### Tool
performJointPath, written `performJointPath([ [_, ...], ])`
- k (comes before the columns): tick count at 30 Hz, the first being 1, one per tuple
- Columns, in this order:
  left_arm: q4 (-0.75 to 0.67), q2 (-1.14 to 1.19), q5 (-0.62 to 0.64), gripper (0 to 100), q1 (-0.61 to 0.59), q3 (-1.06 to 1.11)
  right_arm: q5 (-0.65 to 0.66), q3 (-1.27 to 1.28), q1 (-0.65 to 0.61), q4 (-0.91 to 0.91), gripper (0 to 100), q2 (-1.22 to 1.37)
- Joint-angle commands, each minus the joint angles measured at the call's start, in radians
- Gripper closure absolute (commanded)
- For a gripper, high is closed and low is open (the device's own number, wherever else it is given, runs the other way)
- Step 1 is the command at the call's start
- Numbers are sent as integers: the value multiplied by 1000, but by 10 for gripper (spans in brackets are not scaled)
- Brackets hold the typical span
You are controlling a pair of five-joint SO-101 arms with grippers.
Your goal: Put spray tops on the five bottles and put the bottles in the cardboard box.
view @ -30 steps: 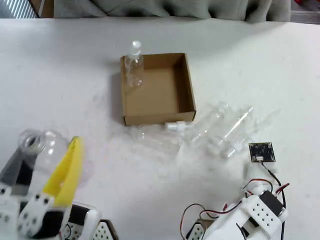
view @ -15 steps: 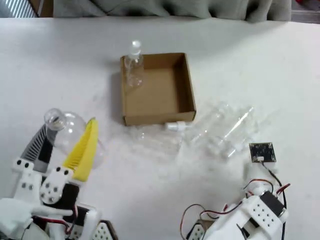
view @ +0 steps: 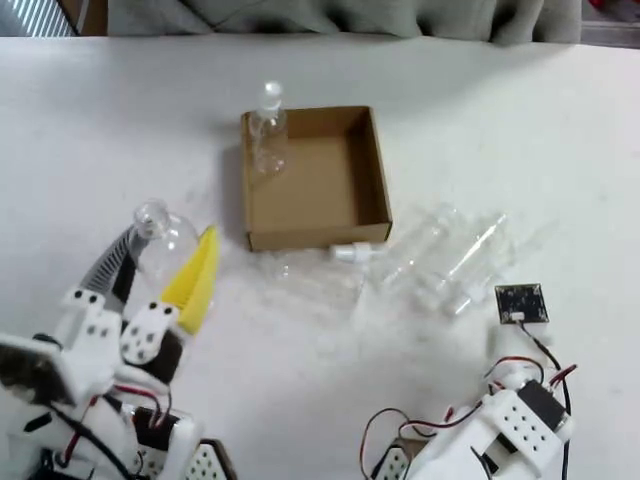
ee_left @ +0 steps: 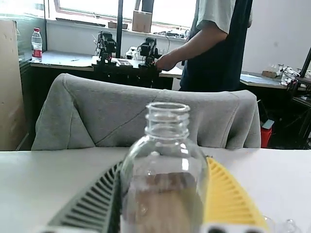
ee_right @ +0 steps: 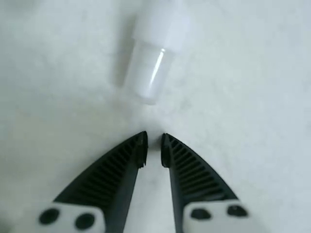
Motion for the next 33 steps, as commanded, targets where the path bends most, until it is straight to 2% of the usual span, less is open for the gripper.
performJointPath([
  [1,-66,-1,-11,980,7,35,9,6,-33,-1,954,8],
  [8,-83,-2,-12,980,8,132,-5,-83,-16,13,954,8],
  [13,-114,-2,-12,980,8,212,-120,-284,64,148,954,8],
  [21,-219,-2,-9,980,2,344,-132,-624,61,381,951,19],
  [24,-281,-2,-8,980,-33,402,-230,-694,54,387,949,21],
  [28,-388,-2,-5,980,-87,482,-299,-735,-33,394,949,21],
  [33,-420,-2,-5,980,-105,514,-362,-750,-139,390,949,53],
])
